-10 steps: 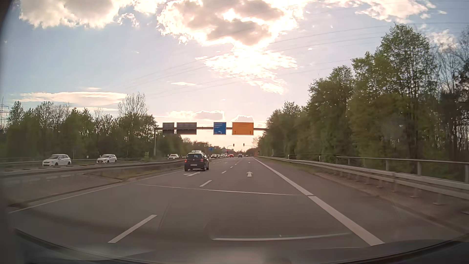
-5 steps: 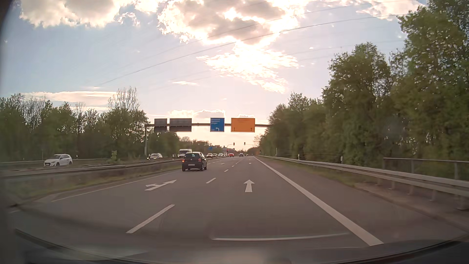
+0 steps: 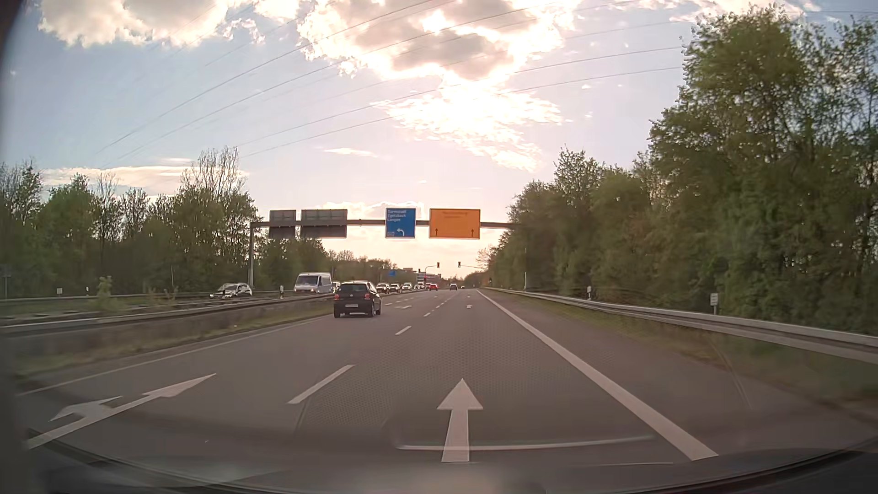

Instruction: Follow the waypoints while adhering to traffic rules and regulations

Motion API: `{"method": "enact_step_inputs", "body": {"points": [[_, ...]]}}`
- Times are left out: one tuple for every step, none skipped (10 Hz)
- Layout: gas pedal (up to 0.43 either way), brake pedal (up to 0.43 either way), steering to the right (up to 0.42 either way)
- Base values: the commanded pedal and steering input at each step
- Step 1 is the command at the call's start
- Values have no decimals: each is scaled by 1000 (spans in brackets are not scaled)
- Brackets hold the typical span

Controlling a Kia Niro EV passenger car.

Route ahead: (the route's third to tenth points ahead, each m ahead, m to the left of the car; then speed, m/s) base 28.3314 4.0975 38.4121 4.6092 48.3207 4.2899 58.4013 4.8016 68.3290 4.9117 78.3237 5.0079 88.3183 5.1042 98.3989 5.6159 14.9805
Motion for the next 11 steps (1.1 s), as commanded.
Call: {"method": "enact_step_inputs", "body": {"points": [[0, 0, -3], [0, 0, -3], [0, 0, -3], [0, 0, -3], [0, 0, -3], [0, 0, -3], [0, 0, -3], [0, 0, -3], [0, 0, -3], [0, 0, -3], [0, 0, -2]]}}
